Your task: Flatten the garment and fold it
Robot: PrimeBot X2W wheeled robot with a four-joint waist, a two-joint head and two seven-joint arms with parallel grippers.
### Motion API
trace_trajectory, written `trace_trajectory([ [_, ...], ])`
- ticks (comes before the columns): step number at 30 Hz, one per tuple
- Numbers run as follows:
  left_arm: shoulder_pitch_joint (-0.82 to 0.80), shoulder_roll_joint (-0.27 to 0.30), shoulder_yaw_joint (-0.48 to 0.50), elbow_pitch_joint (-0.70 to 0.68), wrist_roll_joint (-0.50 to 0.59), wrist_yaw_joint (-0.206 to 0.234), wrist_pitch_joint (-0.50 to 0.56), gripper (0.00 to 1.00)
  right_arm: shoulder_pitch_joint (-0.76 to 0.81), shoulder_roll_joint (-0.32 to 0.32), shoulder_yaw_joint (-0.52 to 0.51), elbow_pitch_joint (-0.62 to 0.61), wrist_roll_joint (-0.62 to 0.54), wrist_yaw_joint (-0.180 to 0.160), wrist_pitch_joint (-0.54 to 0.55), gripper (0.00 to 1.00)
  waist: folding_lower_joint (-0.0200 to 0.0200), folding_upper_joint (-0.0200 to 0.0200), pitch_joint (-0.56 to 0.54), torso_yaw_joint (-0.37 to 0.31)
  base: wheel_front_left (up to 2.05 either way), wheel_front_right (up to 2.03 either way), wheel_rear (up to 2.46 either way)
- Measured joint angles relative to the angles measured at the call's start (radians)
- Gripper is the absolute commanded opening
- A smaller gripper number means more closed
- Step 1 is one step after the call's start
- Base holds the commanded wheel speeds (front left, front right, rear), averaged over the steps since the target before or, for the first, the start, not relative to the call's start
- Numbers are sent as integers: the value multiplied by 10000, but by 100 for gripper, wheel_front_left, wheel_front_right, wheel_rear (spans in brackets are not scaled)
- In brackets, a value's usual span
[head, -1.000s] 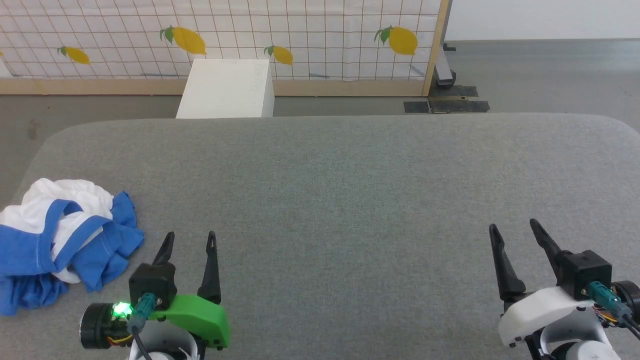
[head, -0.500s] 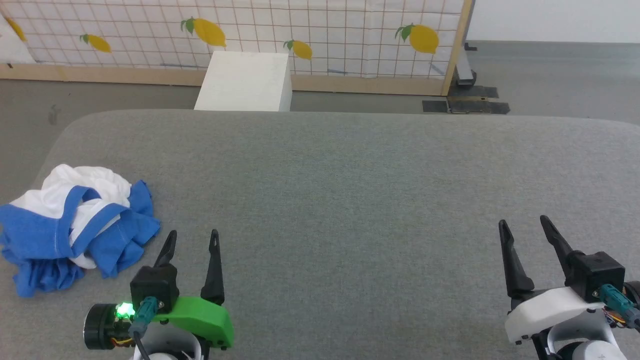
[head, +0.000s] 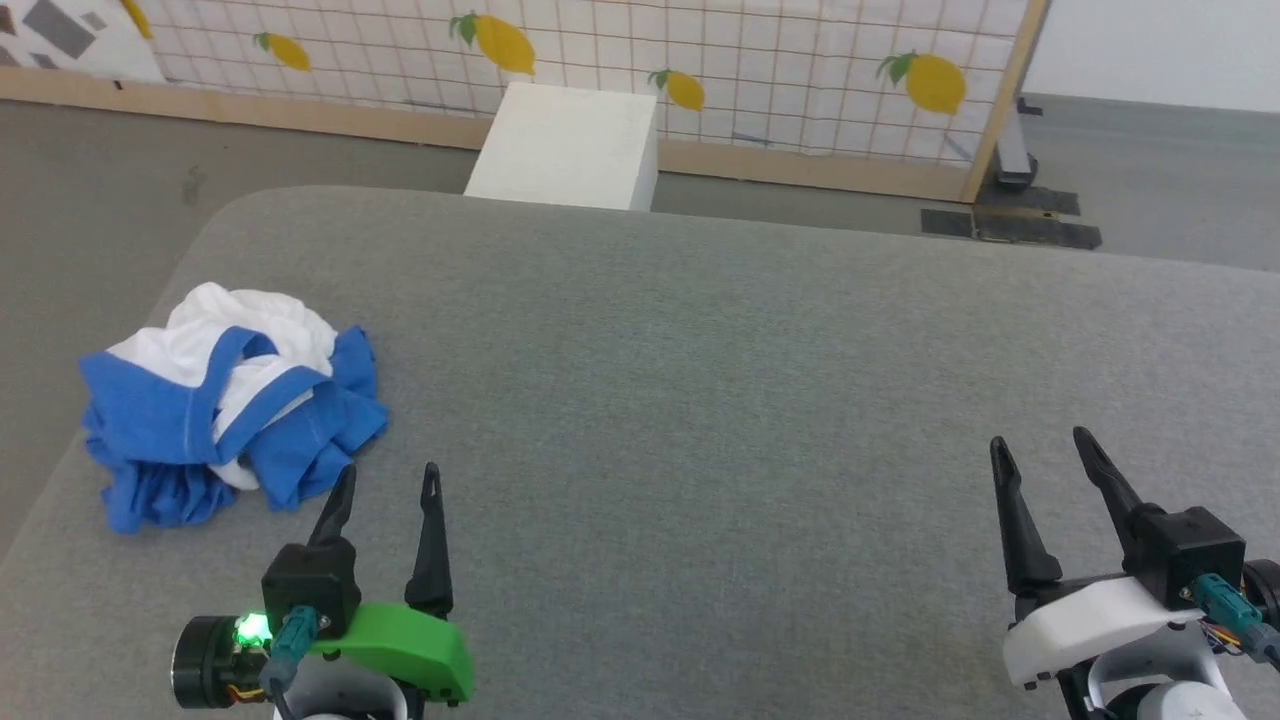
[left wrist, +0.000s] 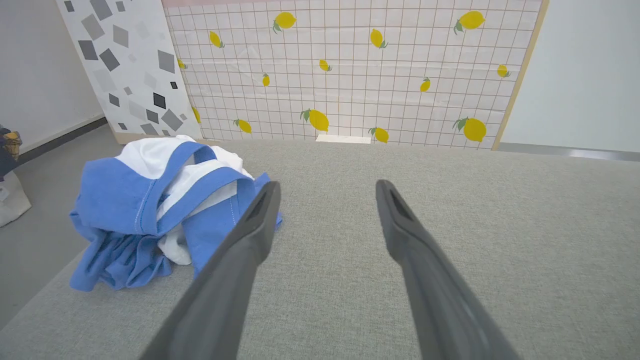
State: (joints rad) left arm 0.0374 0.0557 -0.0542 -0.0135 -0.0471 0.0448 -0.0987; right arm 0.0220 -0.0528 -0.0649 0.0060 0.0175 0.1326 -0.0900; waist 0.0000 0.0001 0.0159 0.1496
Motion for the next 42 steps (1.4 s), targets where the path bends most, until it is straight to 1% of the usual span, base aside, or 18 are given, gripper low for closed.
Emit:
trace_trajectory([
  [5,47,-2,-77,-2,-69,19,-98,100,2,0,98,21,0,0,-111,100,0,0,6,385,0,0,0],
  [14,177,-2,-240,6,-326,180,-278,100,5,2,324,100,-2,0,-313,100,0,0,49,1134,0,0,0],
  [32,455,-2,-431,123,-420,224,-629,100,60,4,596,374,0,0,-702,100,0,0,-27,2647,0,0,0],
  [42,543,-2,-560,157,-520,362,-859,100,174,4,604,420,-4,0,-907,100,0,0,-51,3214,0,0,0],
])
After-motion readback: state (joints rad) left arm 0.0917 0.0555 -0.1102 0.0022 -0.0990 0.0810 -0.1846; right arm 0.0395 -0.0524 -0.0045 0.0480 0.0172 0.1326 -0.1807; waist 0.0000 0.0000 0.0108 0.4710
